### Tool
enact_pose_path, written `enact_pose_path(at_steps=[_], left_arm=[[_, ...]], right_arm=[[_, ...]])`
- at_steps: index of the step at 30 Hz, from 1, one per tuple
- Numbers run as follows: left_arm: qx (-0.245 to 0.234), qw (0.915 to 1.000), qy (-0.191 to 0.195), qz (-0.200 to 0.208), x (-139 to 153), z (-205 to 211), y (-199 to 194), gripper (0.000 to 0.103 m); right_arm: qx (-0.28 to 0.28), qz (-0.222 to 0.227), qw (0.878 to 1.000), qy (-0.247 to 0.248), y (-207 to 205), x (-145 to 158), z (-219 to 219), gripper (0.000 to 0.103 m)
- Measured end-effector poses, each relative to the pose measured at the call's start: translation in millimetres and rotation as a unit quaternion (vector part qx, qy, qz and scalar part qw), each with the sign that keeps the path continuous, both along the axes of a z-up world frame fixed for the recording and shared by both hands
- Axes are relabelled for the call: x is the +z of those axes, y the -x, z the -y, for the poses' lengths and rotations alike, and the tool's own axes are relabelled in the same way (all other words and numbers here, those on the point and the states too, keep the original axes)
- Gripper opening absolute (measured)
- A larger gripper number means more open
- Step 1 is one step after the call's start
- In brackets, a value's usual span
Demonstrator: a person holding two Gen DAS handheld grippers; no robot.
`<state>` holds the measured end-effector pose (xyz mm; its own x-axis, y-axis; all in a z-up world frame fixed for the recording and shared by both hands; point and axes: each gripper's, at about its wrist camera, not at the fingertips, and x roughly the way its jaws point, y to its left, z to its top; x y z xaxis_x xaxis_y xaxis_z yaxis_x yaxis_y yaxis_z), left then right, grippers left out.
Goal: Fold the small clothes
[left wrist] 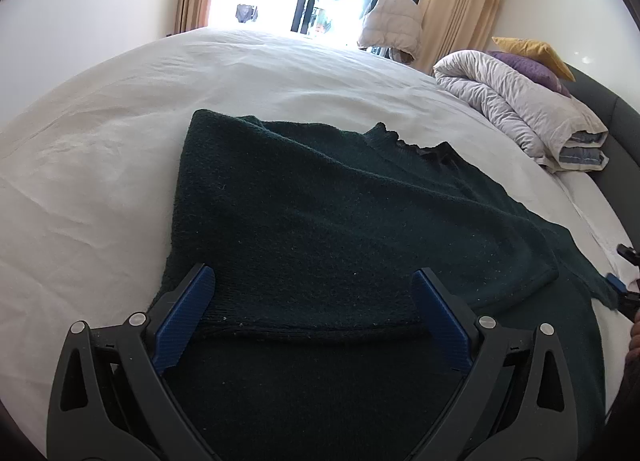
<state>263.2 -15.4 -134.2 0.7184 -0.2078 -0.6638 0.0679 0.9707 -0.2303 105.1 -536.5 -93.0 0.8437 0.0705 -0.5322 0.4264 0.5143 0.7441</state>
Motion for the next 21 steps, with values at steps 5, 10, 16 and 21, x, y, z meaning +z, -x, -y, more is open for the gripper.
enact_pose_path(at_steps=[5, 10, 16, 21], left_arm=[[0.001, 1.0000, -0.009, -0.001, -1.6, 1.1, -1.2, 0.100], [0.001, 0.9998, -0.021, -0.003, -3.3, 3.3, -4.1, 0.100], [0.003, 0.9995, -0.032, -0.005, -3.7, 4.8, -3.5, 0.100], [0.003, 0.9993, -0.036, -0.005, -4.4, 5.4, -3.7, 0.101]], right_arm=[[-0.122, -0.005, 0.989, -0.089, 77.8, -33.0, 94.5, 0.061], [-0.175, 0.014, 0.974, -0.140, 99.8, -59.6, 135.3, 0.054], [-0.177, 0.028, 0.973, -0.148, 71.1, -61.7, 154.2, 0.051], [-0.172, 0.013, 0.974, -0.145, 52.8, -71.1, 166.4, 0.028]])
